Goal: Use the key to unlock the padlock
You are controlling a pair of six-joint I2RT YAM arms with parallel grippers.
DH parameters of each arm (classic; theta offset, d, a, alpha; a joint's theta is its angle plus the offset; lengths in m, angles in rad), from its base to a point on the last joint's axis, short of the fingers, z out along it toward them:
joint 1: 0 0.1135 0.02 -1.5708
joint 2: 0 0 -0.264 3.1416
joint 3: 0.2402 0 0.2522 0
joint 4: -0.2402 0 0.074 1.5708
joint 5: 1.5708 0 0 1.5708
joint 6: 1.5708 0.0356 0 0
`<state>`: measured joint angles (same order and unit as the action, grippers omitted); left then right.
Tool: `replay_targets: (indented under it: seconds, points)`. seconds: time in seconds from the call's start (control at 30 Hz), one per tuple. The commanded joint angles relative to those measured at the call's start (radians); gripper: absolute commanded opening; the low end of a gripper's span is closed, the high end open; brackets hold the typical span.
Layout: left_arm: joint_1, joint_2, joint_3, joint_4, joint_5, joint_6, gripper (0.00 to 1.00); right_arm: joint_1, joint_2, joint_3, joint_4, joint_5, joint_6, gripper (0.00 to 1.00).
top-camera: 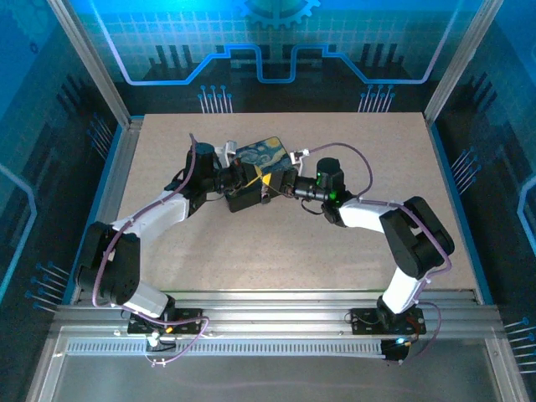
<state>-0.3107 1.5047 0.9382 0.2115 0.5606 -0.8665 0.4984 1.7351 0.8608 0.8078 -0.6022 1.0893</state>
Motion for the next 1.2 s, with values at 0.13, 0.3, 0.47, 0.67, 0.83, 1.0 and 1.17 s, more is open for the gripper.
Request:
replay_targets:
  seconds: [0.13, 0.3, 0.47, 0.67, 0.83, 1.0, 1.17]
  points:
    - [0.004, -0.008, -0.025, 0.041, 0.001, -0.017, 0.0, 0.012, 0.021, -0.003, 0.049, -0.003, 0.033, 0.23]
    - [0.004, -0.01, -0.036, 0.058, 0.003, -0.028, 0.0, 0.017, 0.041, 0.006, 0.096, -0.023, 0.063, 0.21]
    - [0.008, -0.014, -0.048, 0.078, 0.003, -0.042, 0.0, 0.023, 0.05, 0.0, 0.129, -0.028, 0.085, 0.19]
    - [0.013, -0.024, -0.063, 0.095, -0.002, -0.052, 0.0, 0.025, 0.044, -0.006, 0.162, -0.036, 0.102, 0.11]
    - [0.021, -0.033, -0.08, 0.116, -0.006, -0.065, 0.0, 0.025, 0.046, -0.021, 0.214, -0.039, 0.132, 0.04]
    - [0.024, -0.047, -0.092, 0.118, -0.017, -0.069, 0.0, 0.022, 0.044, -0.045, 0.264, -0.027, 0.161, 0.0]
    - [0.031, -0.056, -0.084, 0.049, -0.046, -0.034, 0.39, 0.007, 0.022, -0.069, 0.241, -0.016, 0.135, 0.0]
